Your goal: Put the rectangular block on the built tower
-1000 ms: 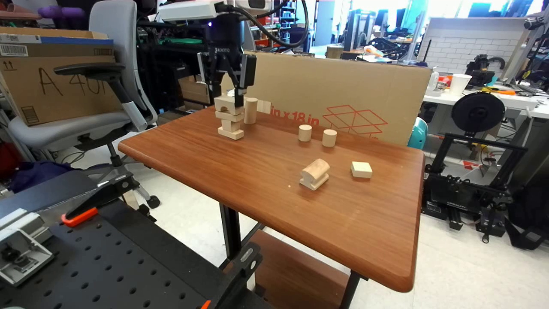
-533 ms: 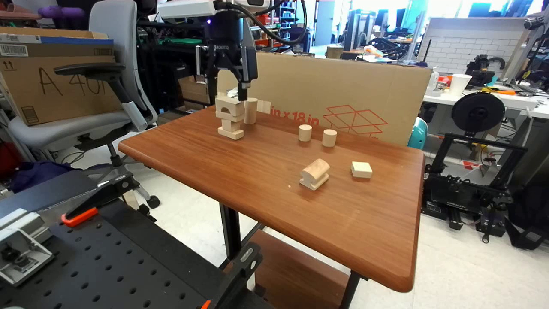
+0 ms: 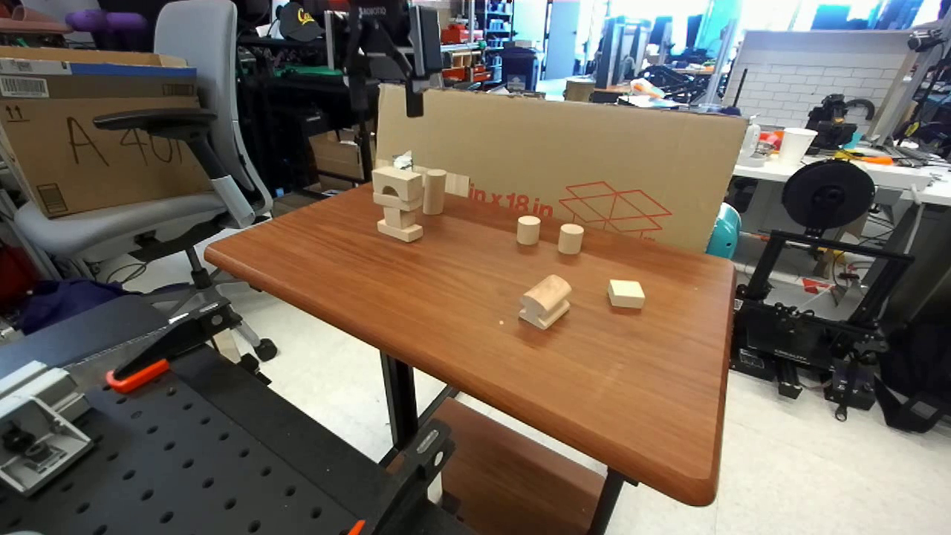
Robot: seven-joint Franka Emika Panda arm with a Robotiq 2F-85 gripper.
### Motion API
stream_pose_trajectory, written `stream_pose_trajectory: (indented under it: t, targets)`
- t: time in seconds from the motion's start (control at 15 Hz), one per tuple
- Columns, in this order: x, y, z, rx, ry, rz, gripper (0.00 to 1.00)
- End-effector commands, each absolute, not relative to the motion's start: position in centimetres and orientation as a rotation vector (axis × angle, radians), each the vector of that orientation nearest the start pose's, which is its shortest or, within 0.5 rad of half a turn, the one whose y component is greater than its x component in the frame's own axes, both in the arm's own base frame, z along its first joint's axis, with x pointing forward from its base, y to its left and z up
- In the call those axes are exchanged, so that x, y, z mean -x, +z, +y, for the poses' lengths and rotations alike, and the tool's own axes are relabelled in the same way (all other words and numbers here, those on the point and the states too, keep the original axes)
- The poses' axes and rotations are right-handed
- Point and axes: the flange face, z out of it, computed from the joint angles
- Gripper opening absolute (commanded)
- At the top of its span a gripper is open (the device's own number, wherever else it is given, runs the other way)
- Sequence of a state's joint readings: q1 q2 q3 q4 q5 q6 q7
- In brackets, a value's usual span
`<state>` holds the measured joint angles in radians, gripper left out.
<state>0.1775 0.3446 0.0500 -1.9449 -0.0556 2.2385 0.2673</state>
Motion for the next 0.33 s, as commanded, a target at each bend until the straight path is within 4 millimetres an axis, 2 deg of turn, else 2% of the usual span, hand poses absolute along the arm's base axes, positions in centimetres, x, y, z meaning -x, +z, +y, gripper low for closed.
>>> stream_pose_trajectory:
  t: [0.0, 0.27]
  targets:
    - [-56.6, 34.2, 10.8, 3.153, 0.186, 0.05, 1.0]
    - [-55.1, 34.3, 5.8, 3.162, 0.464, -0.014, 1.0]
